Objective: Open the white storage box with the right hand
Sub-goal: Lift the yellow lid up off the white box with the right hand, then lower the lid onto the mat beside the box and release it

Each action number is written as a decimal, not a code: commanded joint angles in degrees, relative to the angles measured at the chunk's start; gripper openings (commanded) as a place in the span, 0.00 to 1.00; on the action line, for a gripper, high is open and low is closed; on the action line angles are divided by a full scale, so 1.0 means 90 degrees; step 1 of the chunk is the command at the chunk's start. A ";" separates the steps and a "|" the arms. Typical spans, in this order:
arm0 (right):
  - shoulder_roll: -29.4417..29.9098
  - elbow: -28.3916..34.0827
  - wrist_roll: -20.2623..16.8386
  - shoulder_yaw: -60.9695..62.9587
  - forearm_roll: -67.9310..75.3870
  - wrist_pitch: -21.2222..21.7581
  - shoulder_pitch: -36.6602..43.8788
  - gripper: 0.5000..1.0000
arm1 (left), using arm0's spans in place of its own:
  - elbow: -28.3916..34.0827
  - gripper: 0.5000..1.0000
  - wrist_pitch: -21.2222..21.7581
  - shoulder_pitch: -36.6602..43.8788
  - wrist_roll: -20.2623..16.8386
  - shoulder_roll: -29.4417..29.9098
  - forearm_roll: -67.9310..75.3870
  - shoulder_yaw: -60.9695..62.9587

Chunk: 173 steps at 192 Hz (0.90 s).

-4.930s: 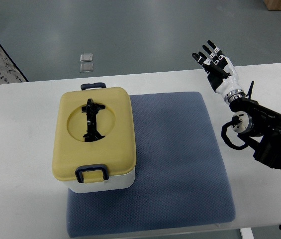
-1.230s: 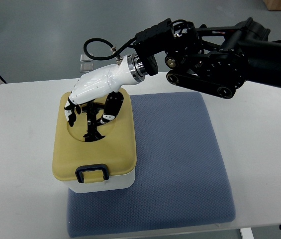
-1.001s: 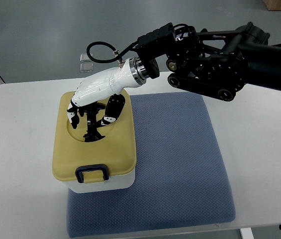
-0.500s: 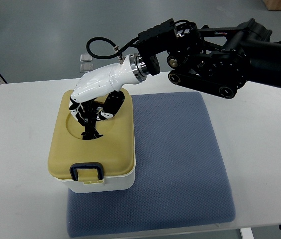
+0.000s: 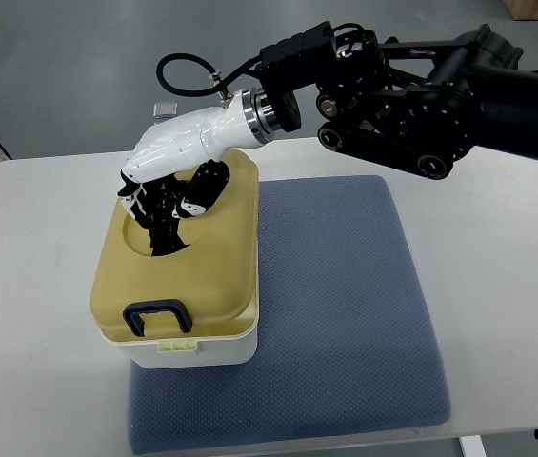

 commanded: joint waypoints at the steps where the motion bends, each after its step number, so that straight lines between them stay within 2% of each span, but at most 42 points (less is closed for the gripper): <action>1: -0.0119 -0.0008 0.0000 0.0263 0.0003 0.0004 0.0039 0.00 | 0.0001 1.00 0.0000 0.0000 0.0003 0.0000 0.0000 -0.0002; 70: -0.1213 -0.0096 0.0000 0.0829 0.0160 -0.0035 -0.0088 0.00 | 0.0001 1.00 0.0000 0.0000 0.0003 0.0000 0.0000 -0.0002; 102: -0.1916 -0.0223 0.0000 0.0829 0.0326 -0.0221 -0.0420 0.00 | 0.0001 1.00 0.0000 0.0000 0.0003 0.0000 0.0000 -0.0002; 143: -0.2697 -0.0399 0.0000 0.0839 0.0394 -0.0699 -0.1162 0.00 | 0.0001 1.00 0.0000 0.0000 0.0003 0.0000 0.0000 -0.0002; 173: -0.2883 -0.0643 0.0000 0.0839 0.0394 -0.1119 -0.1806 0.00 | 0.0001 1.00 0.0000 0.0000 0.0003 0.0000 0.0000 -0.0002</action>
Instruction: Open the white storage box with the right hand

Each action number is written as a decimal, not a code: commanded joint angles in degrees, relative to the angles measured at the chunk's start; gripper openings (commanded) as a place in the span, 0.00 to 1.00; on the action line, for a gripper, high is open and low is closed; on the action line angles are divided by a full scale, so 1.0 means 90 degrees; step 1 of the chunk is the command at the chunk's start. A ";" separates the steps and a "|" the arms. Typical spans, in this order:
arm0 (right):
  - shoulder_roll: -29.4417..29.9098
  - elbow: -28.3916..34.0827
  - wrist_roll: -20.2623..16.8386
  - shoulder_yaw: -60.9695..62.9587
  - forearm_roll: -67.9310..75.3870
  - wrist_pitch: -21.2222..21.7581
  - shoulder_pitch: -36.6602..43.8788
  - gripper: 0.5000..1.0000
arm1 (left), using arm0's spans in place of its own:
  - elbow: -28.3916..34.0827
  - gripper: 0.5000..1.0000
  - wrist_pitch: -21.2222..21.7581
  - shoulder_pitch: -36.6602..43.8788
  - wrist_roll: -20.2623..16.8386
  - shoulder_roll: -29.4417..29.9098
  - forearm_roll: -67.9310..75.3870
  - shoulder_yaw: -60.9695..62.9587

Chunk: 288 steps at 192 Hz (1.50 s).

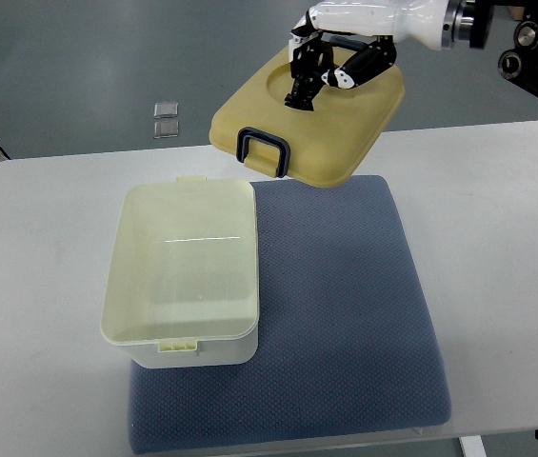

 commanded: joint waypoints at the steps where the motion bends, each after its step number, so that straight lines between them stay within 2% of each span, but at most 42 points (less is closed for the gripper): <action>1: -0.0093 -0.0162 0.0000 -0.0001 0.0001 -0.0290 -0.0429 0.00 | 0.0000 1.00 0.0000 -0.0001 0.0002 0.0000 0.0000 0.0000; 25: -0.0132 -0.0318 0.0000 -0.0001 0.0040 -0.0632 -0.0898 0.00 | 0.0000 1.00 0.0000 -0.0001 -0.0008 0.0000 0.0000 0.0000; 95: -0.0073 -0.0367 0.0000 -0.0010 0.0323 -0.1111 -0.1865 0.00 | 0.0000 1.00 0.0000 -0.0001 0.0002 0.0000 0.0000 -0.0010; 173: 0.0317 -0.0367 0.0000 -0.0030 0.0333 -0.1355 -0.2578 0.00 | 0.0000 1.00 0.0000 -0.0001 0.0002 0.0000 0.0000 0.0000; 228: 0.0562 -0.0367 0.0000 -0.0020 0.0333 -0.1394 -0.2744 0.00 | 0.0000 1.00 0.0000 -0.0001 0.0002 0.0000 0.0000 0.0000; 240: 0.0562 -0.0367 0.0000 -0.0020 0.0343 -0.1472 -0.2754 0.18 | 0.0000 1.00 0.0000 -0.0001 0.0002 0.0000 0.0000 0.0000; 243: 0.0562 -0.0367 0.0000 -0.0020 0.0362 -0.1501 -0.2754 0.27 | 0.0000 1.00 0.0000 -0.0001 0.0002 0.0000 0.0000 0.0000; 244: 0.0562 -0.0367 0.0000 -0.0020 0.0362 -0.1501 -0.2754 0.27 | 0.0000 1.00 0.0000 -0.0001 0.0002 0.0000 0.0000 0.0000; 245: 0.0562 -0.0367 0.0000 -0.0020 0.0362 -0.1511 -0.2754 0.34 | 0.0000 1.00 0.0000 -0.0001 0.0002 0.0000 0.0000 0.0000; 246: 0.0562 -0.0367 0.0000 -0.0020 0.0362 -0.1511 -0.2754 0.34 | 0.0000 1.00 0.0000 -0.0001 0.0002 0.0000 0.0000 0.0000; 247: 0.0562 -0.0367 0.0000 -0.0020 0.0372 -0.1521 -0.2754 0.41 | 0.0000 1.00 0.0000 -0.0001 0.0002 0.0000 0.0000 0.0000; 248: 0.0562 -0.0367 0.0000 -0.0020 0.0372 -0.1521 -0.2754 0.41 | 0.0000 1.00 0.0000 -0.0001 0.0002 0.0000 0.0000 0.0000; 249: 0.0562 -0.0367 0.0000 -0.0020 0.0372 -0.1521 -0.2754 0.48 | 0.0000 1.00 0.0000 -0.0001 0.0002 0.0000 0.0000 0.0000; 251: 0.0562 -0.0367 0.0000 -0.0020 0.0372 -0.1521 -0.2754 0.48 | 0.0000 1.00 0.0000 -0.0001 0.0002 0.0000 0.0000 0.0000; 254: 0.0562 -0.0367 0.0000 -0.0020 0.0392 -0.1531 -0.2763 0.57 | 0.0000 1.00 0.0000 -0.0001 -0.0008 0.0000 0.0000 0.0000; 274: 0.0591 -0.0367 0.0000 -0.0020 0.0548 -0.1521 -0.2783 0.68 | 0.0000 1.00 0.0000 -0.0001 0.0002 0.0000 0.0000 0.0000; 283: 0.0620 -0.0367 0.0000 -0.0020 0.0684 -0.1501 -0.2783 0.79 | 0.0000 1.00 0.0000 -0.0001 0.0002 0.0000 0.0000 0.0000; 288: 0.0620 -0.0367 0.0000 -0.0020 0.0753 -0.1492 -0.2783 0.80 | 0.0000 1.00 0.0000 -0.0001 -0.0008 0.0000 0.0000 0.0000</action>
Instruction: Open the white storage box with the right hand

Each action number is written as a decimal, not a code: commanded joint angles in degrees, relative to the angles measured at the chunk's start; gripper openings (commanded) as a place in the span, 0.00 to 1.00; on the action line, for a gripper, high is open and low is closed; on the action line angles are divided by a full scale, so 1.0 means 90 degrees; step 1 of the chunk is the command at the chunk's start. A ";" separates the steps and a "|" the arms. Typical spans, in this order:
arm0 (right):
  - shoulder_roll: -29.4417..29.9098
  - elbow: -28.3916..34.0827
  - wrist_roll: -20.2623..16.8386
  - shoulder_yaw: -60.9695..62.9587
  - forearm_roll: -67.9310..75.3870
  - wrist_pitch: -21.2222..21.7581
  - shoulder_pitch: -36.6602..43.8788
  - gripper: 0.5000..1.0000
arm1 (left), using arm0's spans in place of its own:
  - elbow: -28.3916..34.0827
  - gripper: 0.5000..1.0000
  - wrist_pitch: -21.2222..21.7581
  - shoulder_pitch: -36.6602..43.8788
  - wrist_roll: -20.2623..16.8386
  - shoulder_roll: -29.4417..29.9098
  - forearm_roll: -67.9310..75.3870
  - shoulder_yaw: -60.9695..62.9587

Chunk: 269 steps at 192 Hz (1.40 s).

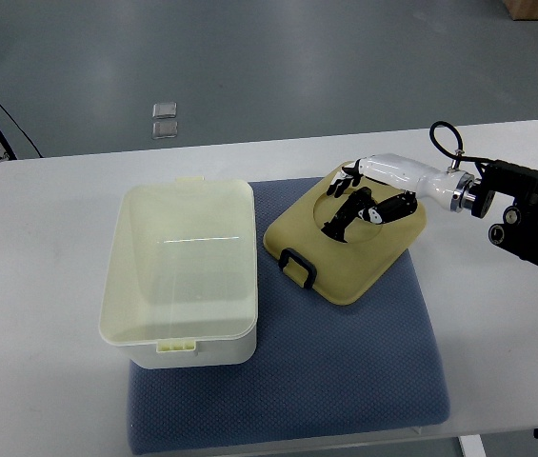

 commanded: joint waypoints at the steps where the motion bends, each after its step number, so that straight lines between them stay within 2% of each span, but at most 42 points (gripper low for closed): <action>1: 0.0033 0.0000 0.0000 0.0000 0.0266 0.0028 -0.0005 0.80 | 0.0000 1.00 0.0000 0.0000 0.0000 0.0000 0.0000 0.0000; 17: 0.0004 0.0010 0.0000 0.0010 0.0550 0.0047 -0.0005 0.85 | 0.0000 1.00 0.0000 0.0000 0.0000 0.0000 0.0000 0.0000; 50: 0.0004 0.0010 0.0000 0.0186 0.1321 0.0106 0.0043 0.85 | 0.0000 1.00 0.0000 0.0000 0.0000 0.0000 0.0000 0.0000; 90: 0.0062 -0.0136 0.0000 0.1250 0.3586 0.1512 -0.0074 0.85 | 0.0000 1.00 0.0000 0.0000 -0.0010 0.0000 0.0000 0.0000; 115: 0.0169 -0.0566 0.0000 0.1397 0.5197 0.1678 -0.0240 0.85 | 0.0000 1.00 0.0000 0.0000 0.0000 0.0000 0.0000 0.0000; 180: 0.0668 -0.1055 0.0000 0.1728 0.8167 0.1688 -0.0699 0.85 | 0.0000 1.00 0.0000 0.0000 -0.0010 0.0000 0.0000 0.0000; 194: 0.0697 -0.1123 -0.0012 0.1778 0.8441 0.1688 -0.0748 0.85 | 0.0000 1.00 0.0000 0.0000 0.0000 0.0000 0.0000 0.0000; 220: 0.0804 -0.1133 -0.0432 0.1778 0.8841 0.1532 -0.0757 0.86 | 0.0000 1.00 0.0000 0.0000 0.0000 0.0000 0.0000 0.0000; 269: 0.1019 -0.1143 -0.0402 0.2002 0.8968 0.1229 -0.0835 0.86 | 0.0000 1.00 0.0000 0.0000 0.0000 0.0000 0.0000 0.0000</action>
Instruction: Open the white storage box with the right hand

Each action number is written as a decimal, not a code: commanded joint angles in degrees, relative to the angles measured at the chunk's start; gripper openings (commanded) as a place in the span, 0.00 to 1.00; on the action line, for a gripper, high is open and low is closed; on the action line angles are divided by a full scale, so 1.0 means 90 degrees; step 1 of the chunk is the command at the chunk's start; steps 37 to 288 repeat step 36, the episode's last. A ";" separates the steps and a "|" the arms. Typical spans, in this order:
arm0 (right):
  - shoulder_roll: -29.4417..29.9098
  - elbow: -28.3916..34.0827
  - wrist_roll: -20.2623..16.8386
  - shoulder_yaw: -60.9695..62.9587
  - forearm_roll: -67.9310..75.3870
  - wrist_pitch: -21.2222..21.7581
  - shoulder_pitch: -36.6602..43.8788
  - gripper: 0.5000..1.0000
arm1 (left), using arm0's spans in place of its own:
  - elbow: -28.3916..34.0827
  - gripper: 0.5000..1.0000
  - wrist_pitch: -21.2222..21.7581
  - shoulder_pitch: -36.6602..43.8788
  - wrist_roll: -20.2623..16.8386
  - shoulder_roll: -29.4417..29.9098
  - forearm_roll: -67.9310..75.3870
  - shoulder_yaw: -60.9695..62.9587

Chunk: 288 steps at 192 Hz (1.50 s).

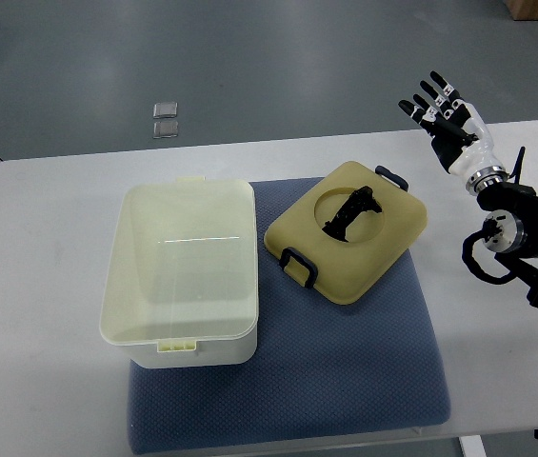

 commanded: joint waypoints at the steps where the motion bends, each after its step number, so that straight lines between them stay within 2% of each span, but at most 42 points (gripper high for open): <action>1: 0.0034 -0.0008 0.0013 0.0171 -0.0002 -0.0101 -0.0038 0.86 | 0.0000 1.00 0.0000 0.0000 0.0001 0.0000 0.0000 0.0000; 22: 0.0044 0.0002 0.0023 0.0347 -0.0002 -0.0248 -0.0136 0.86 | 0.0000 1.00 0.0000 0.0000 0.0001 0.0000 0.0000 0.0000; 288: 0.0044 0.0002 0.0062 0.0347 -0.0012 -0.0248 -0.0136 0.86 | 0.0000 1.00 0.0000 0.0000 0.0001 0.0000 0.0000 0.0000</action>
